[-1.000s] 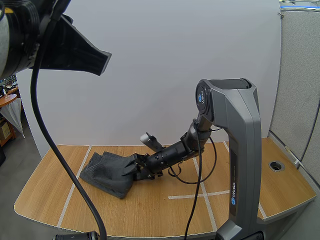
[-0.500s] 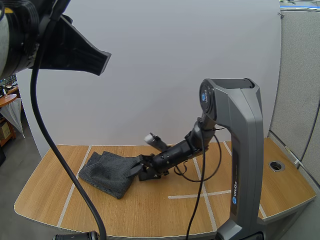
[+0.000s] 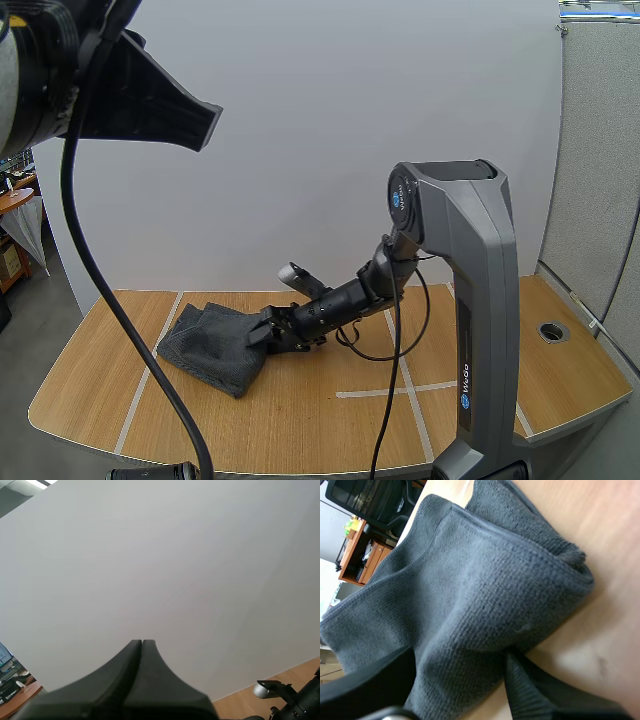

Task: Fold the towel

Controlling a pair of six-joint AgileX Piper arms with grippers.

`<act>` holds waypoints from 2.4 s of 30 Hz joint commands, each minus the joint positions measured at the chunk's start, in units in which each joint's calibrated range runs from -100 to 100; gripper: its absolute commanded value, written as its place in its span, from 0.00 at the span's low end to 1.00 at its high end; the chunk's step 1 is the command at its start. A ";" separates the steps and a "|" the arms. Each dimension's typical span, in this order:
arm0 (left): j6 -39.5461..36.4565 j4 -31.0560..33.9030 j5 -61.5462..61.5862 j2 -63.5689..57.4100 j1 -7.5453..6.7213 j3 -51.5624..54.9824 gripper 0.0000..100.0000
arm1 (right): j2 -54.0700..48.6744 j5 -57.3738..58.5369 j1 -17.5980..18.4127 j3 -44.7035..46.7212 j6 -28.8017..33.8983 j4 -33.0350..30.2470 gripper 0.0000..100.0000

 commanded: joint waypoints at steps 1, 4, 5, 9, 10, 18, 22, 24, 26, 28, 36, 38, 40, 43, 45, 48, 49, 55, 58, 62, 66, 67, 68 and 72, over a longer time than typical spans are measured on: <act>-0.88 0.46 -1.30 -0.32 0.05 -0.30 0.00 | 0.09 -1.50 0.55 -1.50 0.23 2.13 0.69; -0.88 0.46 -1.30 -0.32 0.05 -0.30 0.00 | 0.09 -2.59 0.55 -1.50 0.23 1.75 0.21; -0.88 0.46 -1.30 -0.32 0.05 -0.30 0.00 | 0.09 -3.31 0.55 -1.50 0.23 1.19 0.00; -0.88 0.46 -1.30 -0.32 0.05 -0.30 0.00 | 0.09 -3.25 -0.05 -1.50 0.23 -1.03 0.00; -0.88 0.46 -1.30 -0.32 0.05 -0.30 0.00 | 0.09 -3.25 -0.39 -1.50 0.23 -2.08 0.00; -0.87 0.46 -0.94 -0.32 0.05 -0.30 0.00 | -1.70 0.50 -4.84 -1.50 0.23 -12.84 0.00; -0.87 0.46 3.60 -0.32 0.05 -0.30 0.00 | -2.52 5.87 -8.14 -1.50 0.23 -16.72 0.00; -0.87 0.46 7.85 -0.32 0.05 -0.30 0.00 | -2.52 8.06 -9.57 -1.50 0.23 -18.65 0.00; -0.87 0.34 13.94 -0.32 0.21 -0.30 0.00 | -2.52 9.89 -10.87 -1.50 0.23 -20.83 0.00; -0.87 0.20 13.94 -0.32 0.84 -0.30 0.00 | -2.52 10.24 -12.35 -1.50 -0.12 -22.33 0.00; -2.96 -4.49 13.94 -1.00 2.51 3.02 0.00 | -3.53 10.24 -16.06 -1.50 -1.67 -26.64 0.00; -3.08 -4.73 13.94 -1.00 2.51 4.70 0.00 | -4.02 10.24 -16.87 -1.50 -2.09 -27.50 0.00; -4.03 -4.73 13.94 -1.22 2.51 6.87 0.00 | -4.16 10.24 -17.69 -1.50 -2.93 -27.79 0.00; -4.04 -5.55 13.94 -2.77 2.51 11.83 0.00 | -4.16 10.24 -18.87 -1.50 -3.10 -29.06 0.00; -3.94 -6.33 13.94 -3.60 2.51 14.52 0.00 | -4.16 10.24 -19.66 -1.50 -3.81 -30.13 0.00; -3.75 -7.24 13.94 -4.25 2.51 18.37 0.00 | -4.16 10.24 -20.45 -1.50 -4.13 -30.66 0.00; -3.75 -7.37 13.94 -4.37 2.43 18.71 0.00 | -4.16 10.24 -20.50 -1.50 -4.13 -30.66 0.00; -0.43 -8.54 13.94 -0.90 0.48 27.48 0.00 | -4.16 10.24 -20.89 -1.50 -4.13 -32.31 0.00; 2.13 -8.63 13.94 2.97 -1.03 28.38 0.00 | -4.16 10.24 -20.89 -1.50 -4.13 -31.84 0.00; 5.62 -9.06 13.94 6.91 -2.56 28.38 0.00 | -4.16 10.24 -20.89 -1.50 -4.13 -31.60 0.00; 9.38 -9.70 13.94 9.49 -3.01 28.38 0.00 | -4.16 10.24 -20.89 -1.50 -4.03 -31.30 0.00; 10.43 -9.70 13.94 10.19 -3.01 28.38 0.00 | -4.16 10.24 -20.89 -1.50 -4.03 -31.30 0.00; 11.20 -9.70 13.94 10.79 -3.01 28.38 0.00 | -4.16 10.24 -20.89 -1.50 -3.93 -31.12 0.00; 14.06 -9.70 13.94 14.47 -3.01 28.38 0.00 | -5.18 10.24 -20.89 -1.50 -3.86 -30.44 0.00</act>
